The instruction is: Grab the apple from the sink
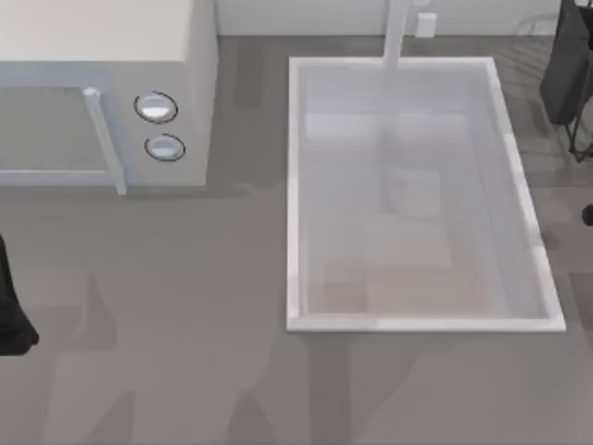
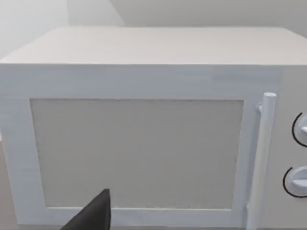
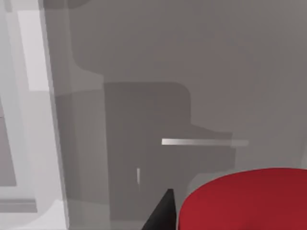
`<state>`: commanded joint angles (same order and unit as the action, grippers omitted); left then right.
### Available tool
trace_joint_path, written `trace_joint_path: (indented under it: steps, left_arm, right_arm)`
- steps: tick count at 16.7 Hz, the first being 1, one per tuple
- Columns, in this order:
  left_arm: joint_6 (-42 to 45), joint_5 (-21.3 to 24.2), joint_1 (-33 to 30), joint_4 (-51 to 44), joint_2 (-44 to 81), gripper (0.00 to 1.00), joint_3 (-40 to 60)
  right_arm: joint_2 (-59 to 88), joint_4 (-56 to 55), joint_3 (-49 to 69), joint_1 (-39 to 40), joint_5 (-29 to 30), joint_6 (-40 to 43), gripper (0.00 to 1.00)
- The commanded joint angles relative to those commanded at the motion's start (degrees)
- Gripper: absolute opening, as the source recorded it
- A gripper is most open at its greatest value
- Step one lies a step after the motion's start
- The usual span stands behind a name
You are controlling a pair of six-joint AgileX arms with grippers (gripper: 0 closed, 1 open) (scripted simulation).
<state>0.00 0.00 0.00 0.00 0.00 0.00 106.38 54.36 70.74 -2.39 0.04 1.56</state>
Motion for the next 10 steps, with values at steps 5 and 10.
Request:
trace_joint_path:
  steps: [5, 10]
  left_arm:
    - [0.0, 0.0, 0.0, 0.0, 0.0, 1.0, 0.0]
    - [0.0, 0.0, 0.0, 0.0, 0.0, 1.0, 0.0]
  right_arm:
    - [0.0, 0.0, 0.0, 0.0, 0.0, 0.0, 0.68]
    - [0.0, 0.0, 0.0, 0.0, 0.0, 0.0, 1.0]
